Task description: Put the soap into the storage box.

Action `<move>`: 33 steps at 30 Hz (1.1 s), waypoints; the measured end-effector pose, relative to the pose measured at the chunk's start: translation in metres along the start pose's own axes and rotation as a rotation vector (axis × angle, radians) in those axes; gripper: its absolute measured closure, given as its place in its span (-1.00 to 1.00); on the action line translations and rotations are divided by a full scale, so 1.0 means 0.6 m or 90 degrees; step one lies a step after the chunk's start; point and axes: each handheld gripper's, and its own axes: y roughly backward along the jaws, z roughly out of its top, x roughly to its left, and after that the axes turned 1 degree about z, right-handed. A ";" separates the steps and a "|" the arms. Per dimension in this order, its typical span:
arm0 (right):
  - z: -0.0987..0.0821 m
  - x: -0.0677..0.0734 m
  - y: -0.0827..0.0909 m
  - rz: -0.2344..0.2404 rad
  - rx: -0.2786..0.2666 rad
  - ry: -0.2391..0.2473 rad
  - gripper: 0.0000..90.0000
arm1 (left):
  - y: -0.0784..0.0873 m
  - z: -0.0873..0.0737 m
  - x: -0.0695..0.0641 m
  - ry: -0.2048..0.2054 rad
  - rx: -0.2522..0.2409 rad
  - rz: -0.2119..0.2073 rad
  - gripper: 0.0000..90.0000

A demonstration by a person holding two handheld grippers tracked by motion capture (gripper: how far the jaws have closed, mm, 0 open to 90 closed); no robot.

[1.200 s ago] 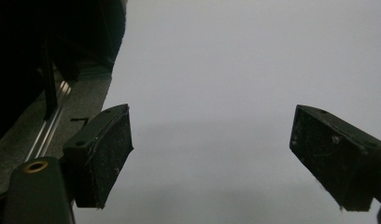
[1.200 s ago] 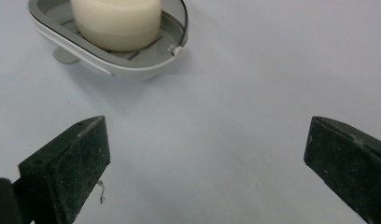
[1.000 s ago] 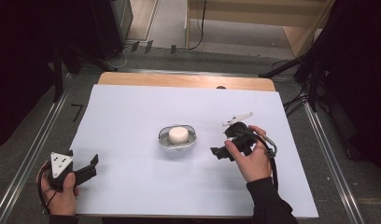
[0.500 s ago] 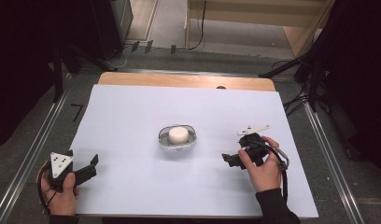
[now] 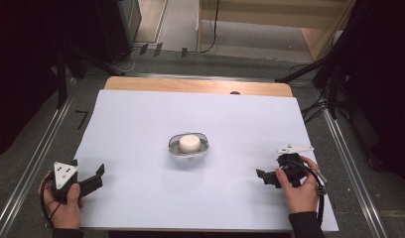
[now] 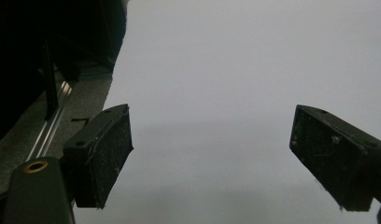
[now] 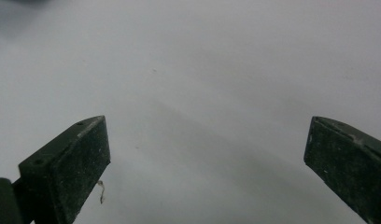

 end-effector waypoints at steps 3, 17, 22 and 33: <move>-0.017 -0.015 0.005 0.000 -0.011 -0.006 -0.99 | 0.000 0.000 0.001 0.002 0.000 -0.002 -0.69; -0.078 -0.056 0.033 -0.003 -0.060 -0.034 -1.00 | 0.001 0.000 0.001 0.003 -0.001 -0.003 -0.70; -0.096 -0.064 0.040 0.012 -0.087 -0.037 -1.00 | 0.001 0.000 0.001 0.002 0.000 -0.003 -0.69; -0.136 -0.089 0.062 0.040 -0.134 -0.068 -1.00 | 0.001 0.000 0.001 0.003 -0.003 -0.002 -0.70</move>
